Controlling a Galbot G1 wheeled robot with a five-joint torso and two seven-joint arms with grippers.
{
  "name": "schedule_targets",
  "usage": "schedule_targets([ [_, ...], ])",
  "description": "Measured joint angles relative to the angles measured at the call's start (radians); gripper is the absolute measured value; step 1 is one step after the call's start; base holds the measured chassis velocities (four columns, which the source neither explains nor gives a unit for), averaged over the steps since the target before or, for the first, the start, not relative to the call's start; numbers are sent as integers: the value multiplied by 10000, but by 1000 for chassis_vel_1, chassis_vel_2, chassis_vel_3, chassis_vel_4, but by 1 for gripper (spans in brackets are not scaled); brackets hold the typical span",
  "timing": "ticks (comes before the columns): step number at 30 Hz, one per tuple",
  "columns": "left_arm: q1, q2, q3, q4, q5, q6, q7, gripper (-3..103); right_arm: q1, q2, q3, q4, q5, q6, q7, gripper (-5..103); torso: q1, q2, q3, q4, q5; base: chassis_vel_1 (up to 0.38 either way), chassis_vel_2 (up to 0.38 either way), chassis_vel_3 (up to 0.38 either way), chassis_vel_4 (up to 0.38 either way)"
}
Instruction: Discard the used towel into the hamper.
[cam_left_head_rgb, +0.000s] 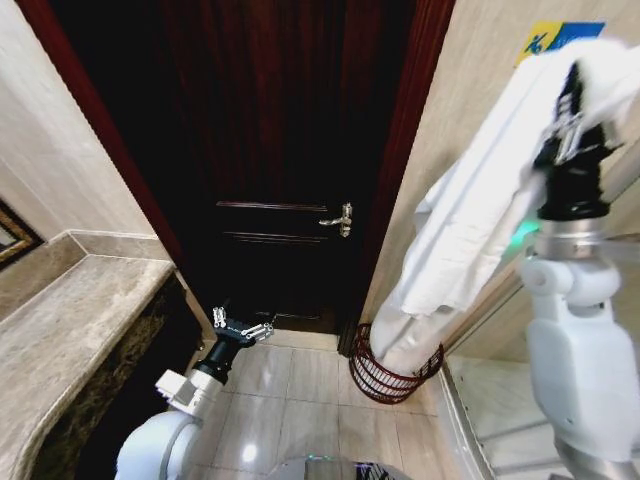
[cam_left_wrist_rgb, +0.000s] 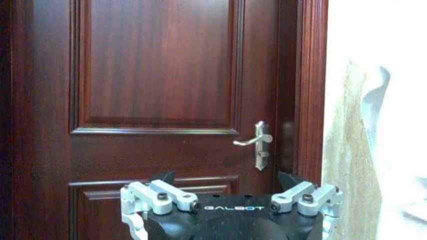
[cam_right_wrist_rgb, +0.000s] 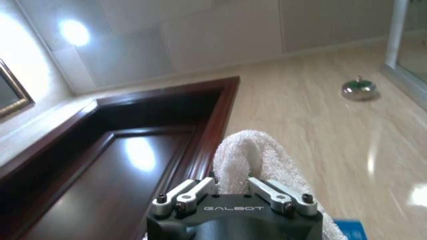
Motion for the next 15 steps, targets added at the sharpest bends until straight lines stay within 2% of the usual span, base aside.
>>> schedule_targets([
  [10,0,0,0,0,0,0,0,100,-1563,406,325,-120,-145,636,-156,7,0,0,0,-1,3,0,0,0,0],
  [15,0,1,0,0,0,0,0,100,-2466,583,819,-154,-218,1163,-160,7,0,0,0,-6,5,0,0,0,0],
])
